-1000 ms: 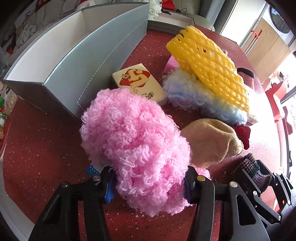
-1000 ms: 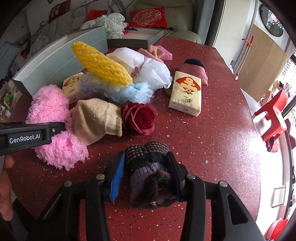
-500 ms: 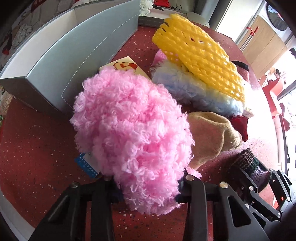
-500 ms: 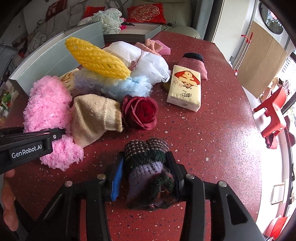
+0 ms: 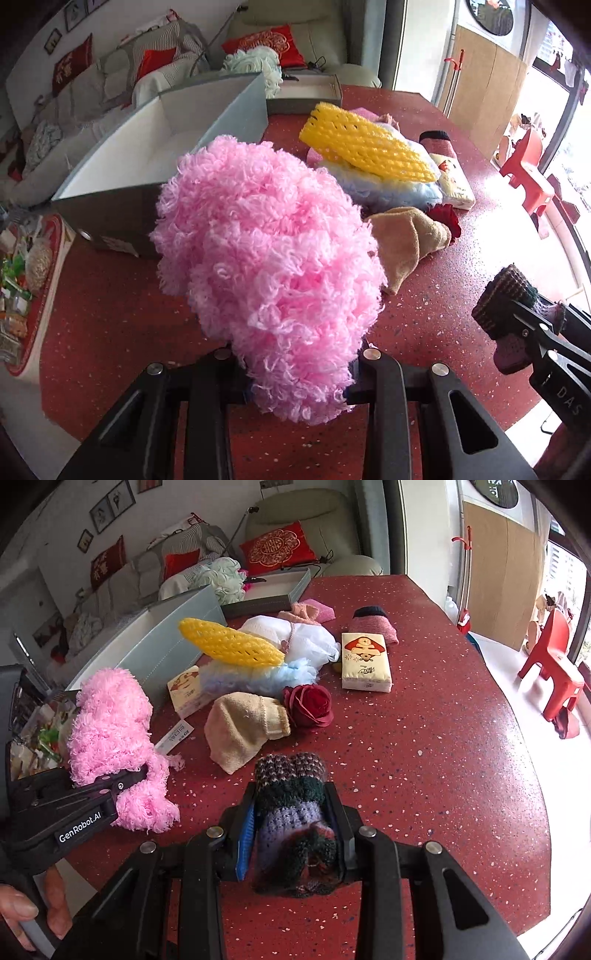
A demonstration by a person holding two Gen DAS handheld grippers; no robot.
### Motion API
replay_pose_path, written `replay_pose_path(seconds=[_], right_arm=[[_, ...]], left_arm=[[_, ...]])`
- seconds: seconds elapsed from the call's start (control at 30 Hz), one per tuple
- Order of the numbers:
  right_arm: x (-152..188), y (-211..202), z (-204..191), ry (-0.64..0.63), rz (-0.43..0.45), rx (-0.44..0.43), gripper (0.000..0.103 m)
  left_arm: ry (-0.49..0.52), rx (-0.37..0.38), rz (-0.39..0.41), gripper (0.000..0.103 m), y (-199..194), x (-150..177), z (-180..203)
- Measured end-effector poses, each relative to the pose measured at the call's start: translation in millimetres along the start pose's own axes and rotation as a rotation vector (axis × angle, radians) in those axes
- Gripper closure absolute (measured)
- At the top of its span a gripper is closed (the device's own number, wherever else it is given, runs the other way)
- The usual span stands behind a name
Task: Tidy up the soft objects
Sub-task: 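Lift the pink ball with the left tool while the right tool carries the sock to the box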
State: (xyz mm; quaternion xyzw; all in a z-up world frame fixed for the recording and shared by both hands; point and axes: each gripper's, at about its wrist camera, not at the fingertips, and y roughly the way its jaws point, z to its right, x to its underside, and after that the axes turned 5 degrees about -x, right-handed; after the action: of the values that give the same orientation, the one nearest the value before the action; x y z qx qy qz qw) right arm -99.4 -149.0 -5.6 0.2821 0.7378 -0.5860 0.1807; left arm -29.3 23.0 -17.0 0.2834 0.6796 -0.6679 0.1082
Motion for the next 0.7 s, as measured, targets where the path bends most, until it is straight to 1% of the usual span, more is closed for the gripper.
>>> replay_pose_path(seconds=[0.1,0.13,0.17,0.23,0.33,0.43,0.5,0.53,0.6,0.63,0.7], right_arm=[[-0.6,-14.5,-8.8,-0.006,0.041,-0.025,0.067],[-3.2,-19.3,-12.1,-0.011,0.051,-0.033,0.067],[-7.0,-24.1,-15.5,-0.018,0.063,-0.041,0.067],[-17.3,-36.8,-22.5,-0.035,0.085,-0.058,0.067],[-44.0,-64.2,-30.4,-0.053,0.150,-0.093,0.067],[-75.4,-105.1,-40.2,-0.086,0.243,-0.114,0.067],[-97.7,-131.7,-46.2,-0.098,0.290,-0.130,0.067],[-108.8,-144.3,-49.2,-0.100,0.307,-0.147,0.067],[-130.1,-172.0,-59.0,-0.115,0.347,-0.177,0.067],[-139.4,-186.0,-66.4,-0.134,0.370,-0.186,0.067],[-157.0,-213.5,-83.5,-0.169,0.408,-0.209,0.067]], left_arm=[[0.011,-0.039,0.082,0.070,-22.3,-0.8,-15.7],[0.013,-0.049,0.100,0.070,-28.8,-9.6,-26.1],[0.015,-0.057,0.117,0.070,-30.9,-14.1,-28.3],[0.013,-0.055,0.134,0.070,-39.2,-22.1,-37.4],[-0.012,-0.045,0.158,0.070,-58.2,-48.8,-59.8],[-0.041,-0.049,0.224,0.070,-89.1,-76.7,-87.6],[-0.030,-0.064,0.268,0.070,-110.9,-94.5,-102.2],[-0.034,-0.067,0.282,0.070,-121.4,-101.8,-109.8],[-0.047,-0.048,0.299,0.070,-143.3,-116.8,-128.7],[-0.056,-0.051,0.319,0.070,-156.2,-124.1,-138.4],[-0.062,-0.094,0.375,0.070,-186.8,-134.7,-156.5]])
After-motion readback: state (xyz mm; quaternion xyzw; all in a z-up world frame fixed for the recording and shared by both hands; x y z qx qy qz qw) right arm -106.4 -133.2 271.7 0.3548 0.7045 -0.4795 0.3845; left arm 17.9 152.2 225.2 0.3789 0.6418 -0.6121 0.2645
